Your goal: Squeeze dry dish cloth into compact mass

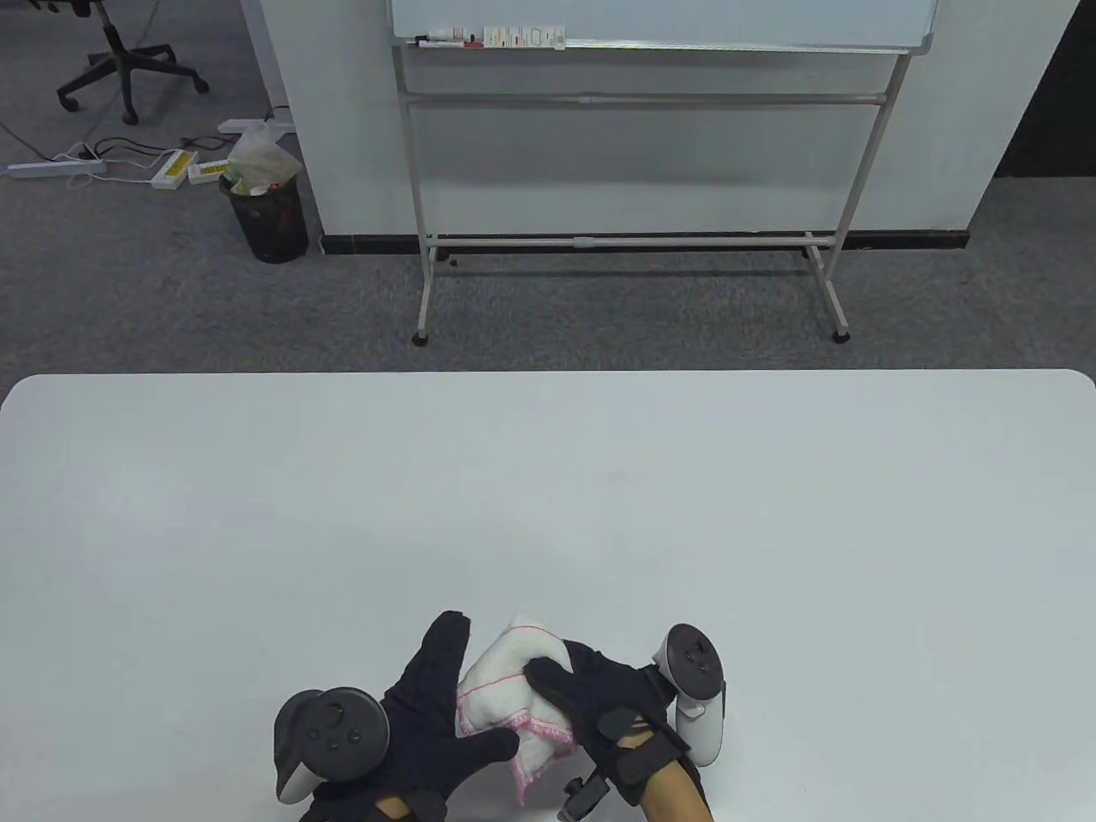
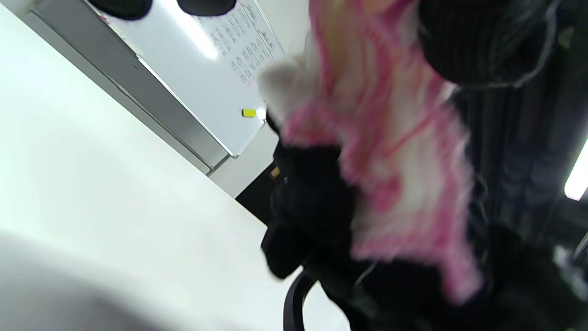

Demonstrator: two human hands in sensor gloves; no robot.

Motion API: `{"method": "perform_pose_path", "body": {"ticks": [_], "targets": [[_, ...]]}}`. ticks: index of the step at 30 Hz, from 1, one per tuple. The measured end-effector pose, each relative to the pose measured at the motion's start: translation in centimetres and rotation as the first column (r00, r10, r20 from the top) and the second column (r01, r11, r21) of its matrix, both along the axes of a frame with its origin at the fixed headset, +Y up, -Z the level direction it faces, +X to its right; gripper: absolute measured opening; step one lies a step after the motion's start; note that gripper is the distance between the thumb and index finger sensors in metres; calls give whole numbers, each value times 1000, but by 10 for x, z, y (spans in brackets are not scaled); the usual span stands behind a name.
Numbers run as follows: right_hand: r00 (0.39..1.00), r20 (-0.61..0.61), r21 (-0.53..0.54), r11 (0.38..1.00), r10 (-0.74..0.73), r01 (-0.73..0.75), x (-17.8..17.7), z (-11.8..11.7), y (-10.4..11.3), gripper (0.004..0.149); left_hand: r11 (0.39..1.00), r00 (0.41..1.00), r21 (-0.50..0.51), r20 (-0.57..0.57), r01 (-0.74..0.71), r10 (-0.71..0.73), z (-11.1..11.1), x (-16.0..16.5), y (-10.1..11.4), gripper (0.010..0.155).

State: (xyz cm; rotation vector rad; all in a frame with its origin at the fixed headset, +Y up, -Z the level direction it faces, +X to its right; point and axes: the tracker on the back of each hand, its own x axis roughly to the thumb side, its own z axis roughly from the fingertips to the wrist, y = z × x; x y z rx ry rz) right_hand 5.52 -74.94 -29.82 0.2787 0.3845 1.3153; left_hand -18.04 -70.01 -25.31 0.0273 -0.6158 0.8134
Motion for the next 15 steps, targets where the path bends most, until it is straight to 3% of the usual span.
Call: {"method": "perform_pose_path", "body": {"ticks": [5, 8, 12, 15], "targets": [[991, -81, -68, 993, -103, 97, -11, 5, -3, 65, 998, 997, -2, 48, 56, -56, 2, 17, -4, 107], [986, -116, -78, 991, -117, 108, -10, 5, -4, 71, 1000, 1000, 9, 28, -2, 2, 1, 14, -1, 104], [975, -168, -82, 988, -146, 134, -10, 5, -5, 80, 991, 991, 41, -26, -128, 129, 0, 5, 5, 77], [979, -185, -64, 995, -88, 77, -13, 6, -3, 82, 981, 980, 25, -55, -191, 192, -4, -3, 5, 62]]}}
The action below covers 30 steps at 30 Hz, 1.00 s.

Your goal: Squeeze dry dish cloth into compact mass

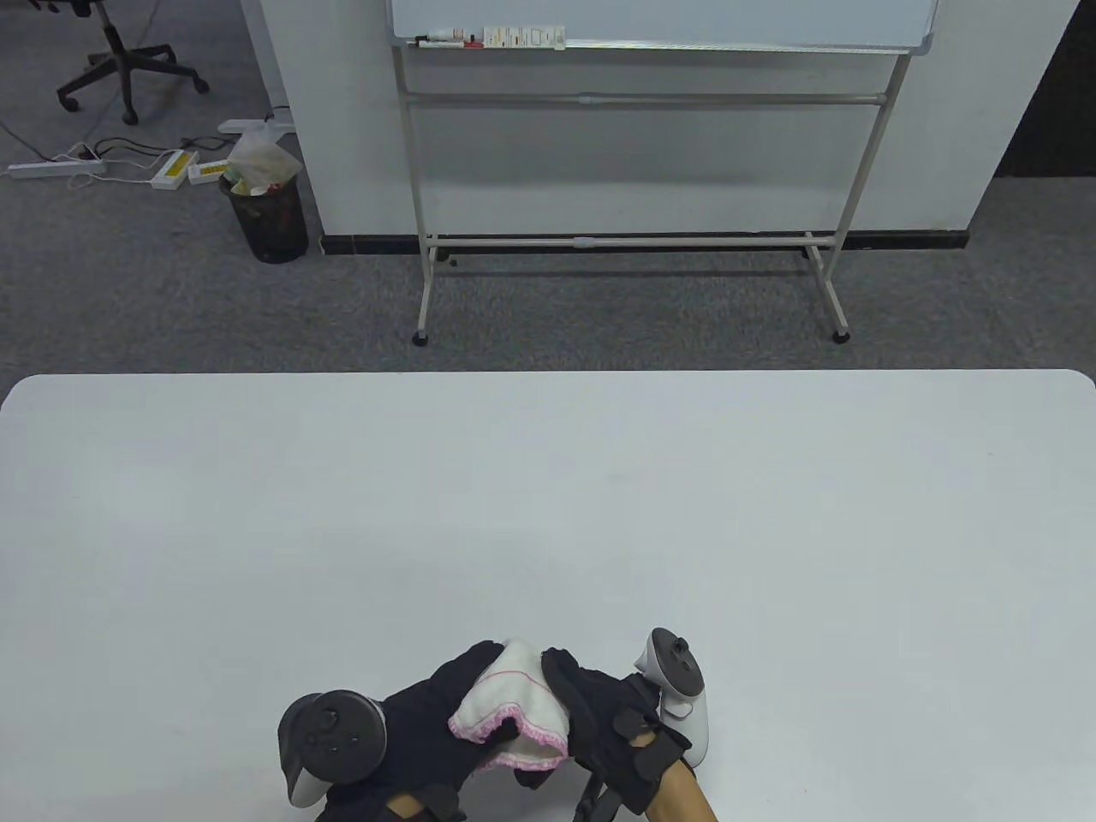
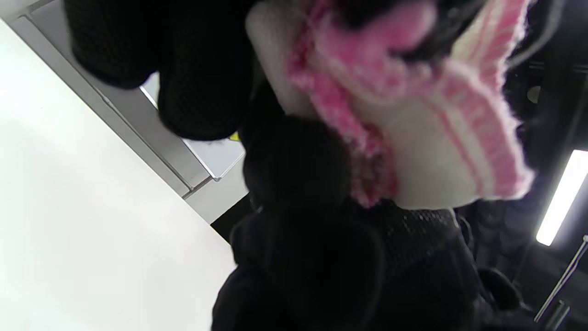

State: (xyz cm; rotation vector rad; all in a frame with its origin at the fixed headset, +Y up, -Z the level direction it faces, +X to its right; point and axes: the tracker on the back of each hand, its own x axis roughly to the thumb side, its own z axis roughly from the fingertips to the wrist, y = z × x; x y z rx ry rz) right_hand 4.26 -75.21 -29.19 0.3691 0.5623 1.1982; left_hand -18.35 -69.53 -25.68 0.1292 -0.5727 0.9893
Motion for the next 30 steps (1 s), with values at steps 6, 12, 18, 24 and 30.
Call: {"method": "perform_pose_path", "body": {"ticks": [6, 12, 18, 24, 30], "targets": [[820, 434, 349, 769, 374, -536, 12, 3, 32, 82, 998, 998, -45, -59, -37, 34, -6, -17, -5, 56], [862, 377, 560, 658, 340, -504, -2, 13, 46, 104, 985, 997, -155, 3, -71, 72, -10, -14, -11, 54], [810, 407, 636, 506, 421, -583, -9, 19, 57, 106, 889, 929, -332, 86, -314, 360, -15, -14, -20, 57], [728, 576, 595, 420, 371, -685, -6, 21, 62, 85, 841, 877, -381, 134, -384, 461, -11, -14, -19, 68], [484, 777, 436, 210, 404, -875, 4, 26, 68, 75, 916, 934, -203, 9, -347, 356, 2, -12, -6, 87]]}}
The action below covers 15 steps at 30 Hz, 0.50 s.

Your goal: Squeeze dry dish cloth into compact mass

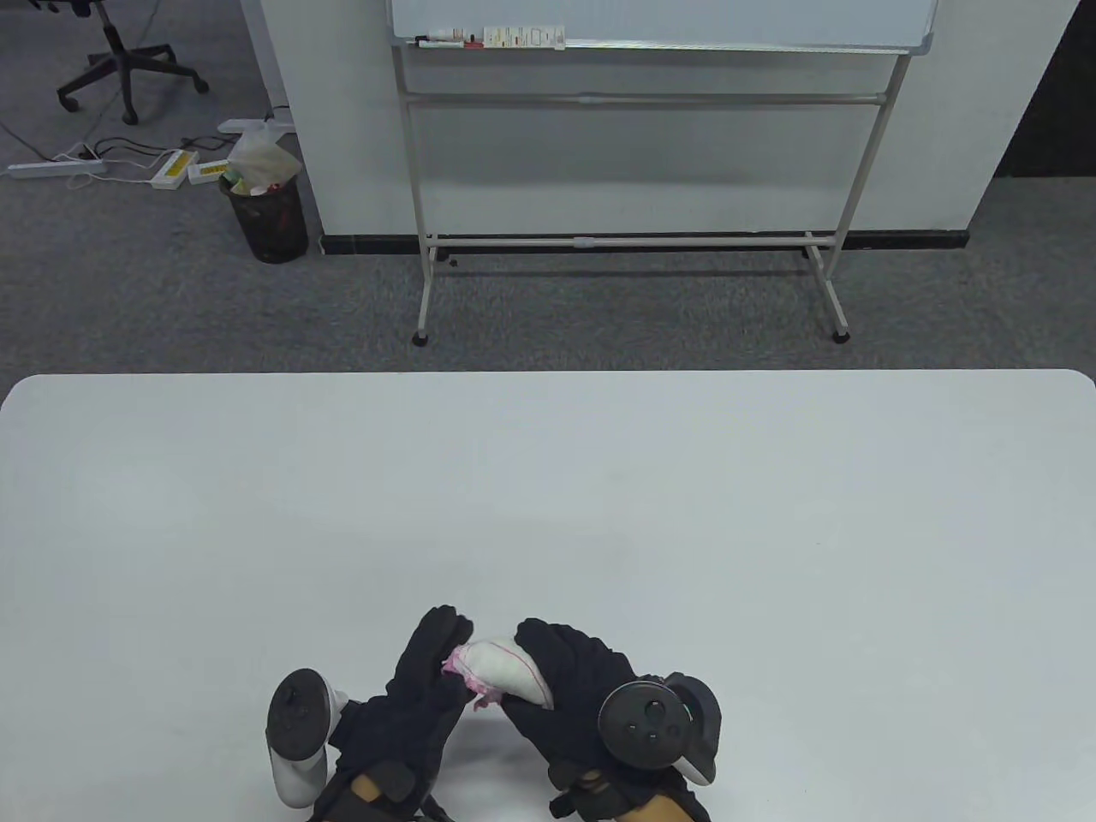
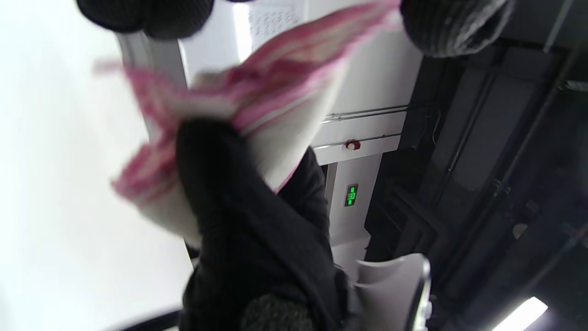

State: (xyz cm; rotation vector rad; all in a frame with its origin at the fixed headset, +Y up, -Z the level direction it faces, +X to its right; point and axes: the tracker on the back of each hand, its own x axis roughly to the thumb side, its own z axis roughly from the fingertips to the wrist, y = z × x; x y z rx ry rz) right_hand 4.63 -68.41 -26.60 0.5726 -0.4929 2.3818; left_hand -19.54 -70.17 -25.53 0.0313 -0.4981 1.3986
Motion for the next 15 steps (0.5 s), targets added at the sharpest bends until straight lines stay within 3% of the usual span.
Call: {"method": "perform_pose_path", "body": {"ticks": [3, 5, 8, 11, 15], "targets": [[995, 53, 19, 996, 83, -84, -3, 3, 1, 75, 999, 999, 24, -14, 31, -31, 4, 6, 4, 86], [996, 21, 51, 994, 92, -93, -9, 7, 0, 76, 999, 997, -49, 72, 13, -10, 5, 16, -1, 85], [993, -50, 97, 990, 107, -102, -21, 13, 0, 78, 964, 982, -266, 179, -12, 61, 4, 26, -20, 80], [989, -135, 103, 993, 66, -52, -23, 15, -2, 79, 903, 964, -411, 163, -126, 209, 0, 24, -38, 76], [965, -260, 77, 996, -18, 39, -34, 20, -3, 77, 817, 873, -525, 250, -241, 419, -6, 25, -55, 78]]}}
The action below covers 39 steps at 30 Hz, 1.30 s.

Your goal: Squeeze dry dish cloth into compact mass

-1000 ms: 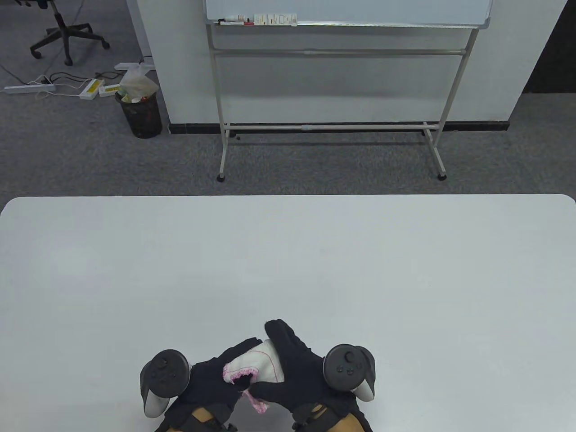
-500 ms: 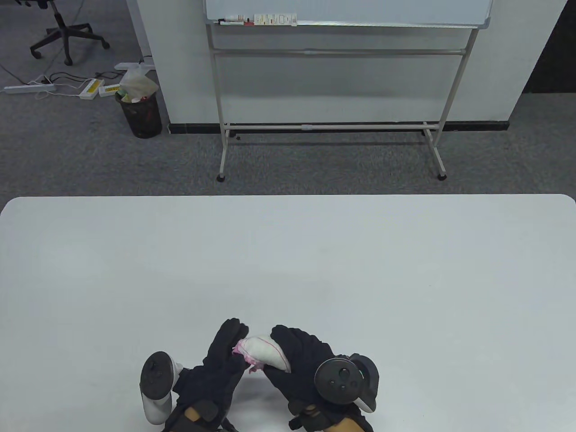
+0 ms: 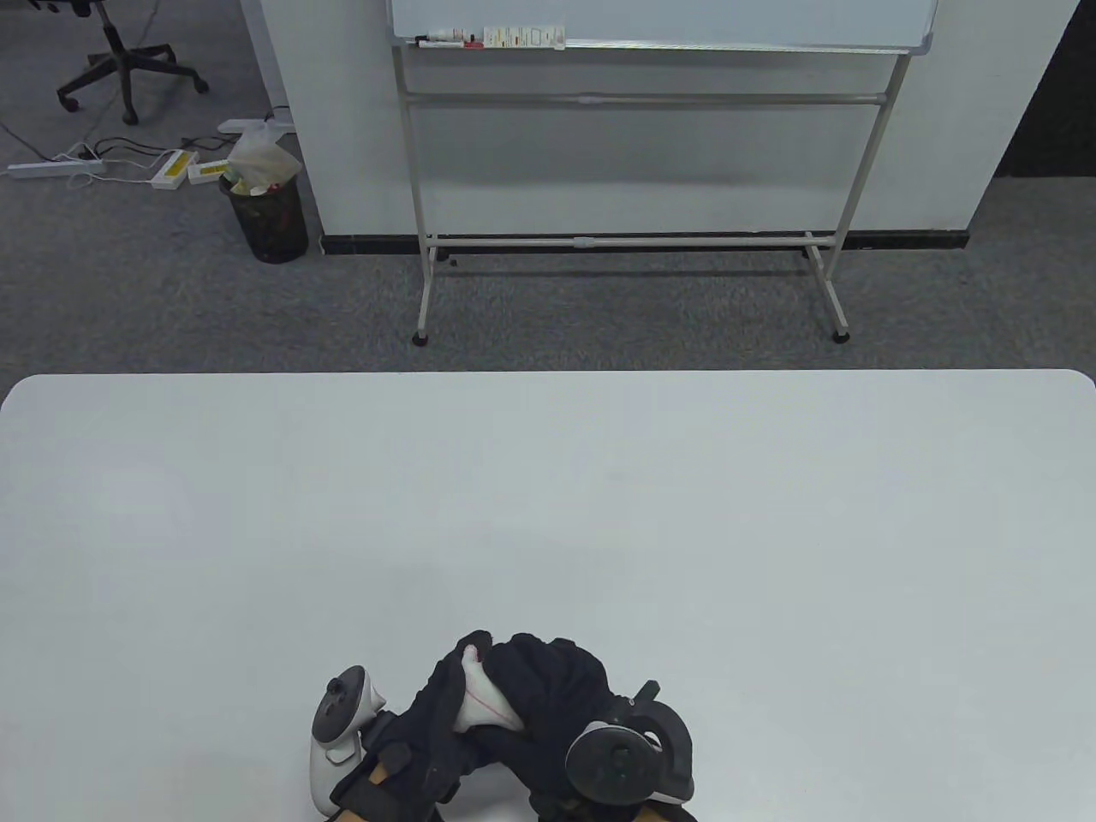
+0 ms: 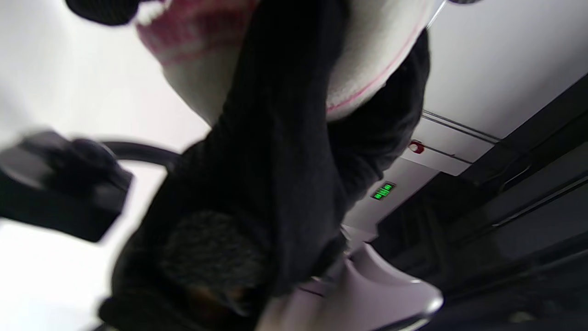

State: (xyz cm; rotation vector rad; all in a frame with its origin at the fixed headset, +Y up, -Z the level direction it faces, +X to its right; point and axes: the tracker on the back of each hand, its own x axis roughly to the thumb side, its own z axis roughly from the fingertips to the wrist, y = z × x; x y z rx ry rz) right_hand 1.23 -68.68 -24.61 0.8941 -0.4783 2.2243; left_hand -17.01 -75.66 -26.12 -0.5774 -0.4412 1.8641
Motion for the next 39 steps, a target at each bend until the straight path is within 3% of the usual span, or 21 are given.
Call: {"method": "perform_pose_path", "body": {"ticks": [3, 12, 15, 19, 25, 31, 34, 36, 39], "targets": [[997, -69, -58, 997, -46, 42, -8, 2, -2, 82, 998, 998, 9, -14, -62, 62, -1, -2, 0, 76], [968, -188, -235, 965, -163, 117, -15, -2, -8, 95, 995, 964, 91, -266, 48, -22, -7, -25, 9, 59], [984, -167, -160, 987, -56, 29, -10, -4, -8, 107, 982, 924, 102, -365, 160, -113, -8, -32, 16, 56], [986, -114, 1, 993, 120, -121, -7, 0, 0, 119, 967, 911, 97, -367, 236, -186, -7, -27, 17, 57], [986, 11, 102, 981, 165, -165, -4, 3, 4, 109, 984, 972, 122, -211, 127, -99, -6, -21, 17, 60], [987, 127, 202, 972, 98, -123, -2, 6, 11, 76, 992, 988, 80, -127, 95, -84, -1, -20, 20, 72], [966, 234, 217, 962, 112, -164, 2, 8, 12, 71, 986, 973, 40, -177, 160, -151, 4, -13, 17, 85], [937, 316, 241, 943, 148, -231, 3, 11, 13, 69, 995, 988, 2, -121, 96, -95, 8, -3, 16, 89], [946, 260, 257, 931, 192, -260, -2, 13, 10, 71, 1000, 997, 7, -82, -3, 3, 10, 9, 16, 88]]}}
